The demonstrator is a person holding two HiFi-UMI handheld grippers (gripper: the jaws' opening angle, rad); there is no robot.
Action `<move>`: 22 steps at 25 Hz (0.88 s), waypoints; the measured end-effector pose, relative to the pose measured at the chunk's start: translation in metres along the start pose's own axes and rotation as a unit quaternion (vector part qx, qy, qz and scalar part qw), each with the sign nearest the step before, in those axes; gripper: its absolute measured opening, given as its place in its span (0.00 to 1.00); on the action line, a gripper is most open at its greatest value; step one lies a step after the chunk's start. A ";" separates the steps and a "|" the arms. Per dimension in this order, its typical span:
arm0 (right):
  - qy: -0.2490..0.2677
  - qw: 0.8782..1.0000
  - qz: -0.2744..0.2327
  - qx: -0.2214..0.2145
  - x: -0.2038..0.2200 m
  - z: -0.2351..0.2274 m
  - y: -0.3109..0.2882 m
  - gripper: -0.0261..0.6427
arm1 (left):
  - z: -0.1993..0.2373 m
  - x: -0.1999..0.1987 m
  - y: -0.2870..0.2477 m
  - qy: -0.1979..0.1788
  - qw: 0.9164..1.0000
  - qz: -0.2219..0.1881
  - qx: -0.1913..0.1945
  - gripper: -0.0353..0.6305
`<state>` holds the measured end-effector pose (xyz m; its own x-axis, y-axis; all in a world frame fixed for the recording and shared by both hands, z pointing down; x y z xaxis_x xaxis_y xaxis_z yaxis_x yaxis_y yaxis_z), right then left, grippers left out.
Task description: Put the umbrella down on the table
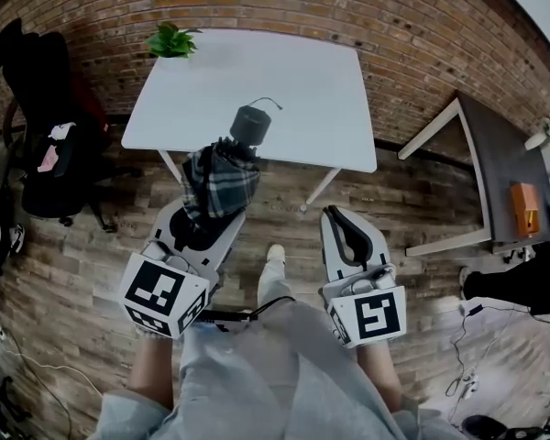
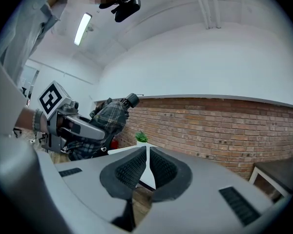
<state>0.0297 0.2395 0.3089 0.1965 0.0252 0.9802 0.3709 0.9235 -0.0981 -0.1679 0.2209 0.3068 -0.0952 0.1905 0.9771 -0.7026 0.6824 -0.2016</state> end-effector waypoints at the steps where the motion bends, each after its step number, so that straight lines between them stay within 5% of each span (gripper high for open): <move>1: -0.001 1.000 0.000 -0.002 0.001 -0.006 -0.009 0.11 | 0.004 -0.002 -0.008 0.000 1.000 0.000 0.000 0.38; 22: -0.024 0.997 0.013 -0.065 0.021 -0.146 -0.207 0.11 | 0.111 -0.045 -0.194 0.035 0.998 0.015 -0.045 0.38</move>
<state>0.0897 -0.0070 0.3247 0.1648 0.0699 0.9838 0.4821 0.8645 -0.1422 -0.1054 0.0013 0.3099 -0.0628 0.2582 0.9641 -0.6339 0.7357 -0.2383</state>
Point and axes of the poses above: the fingertips, and each gripper's own axes: y backward along the fingers, z to its left, x out of its underside, the point moved 6 cm from there along y, backward along the fingers, and after that the axes turned 7 degrees about x, right-handed, at the moved point
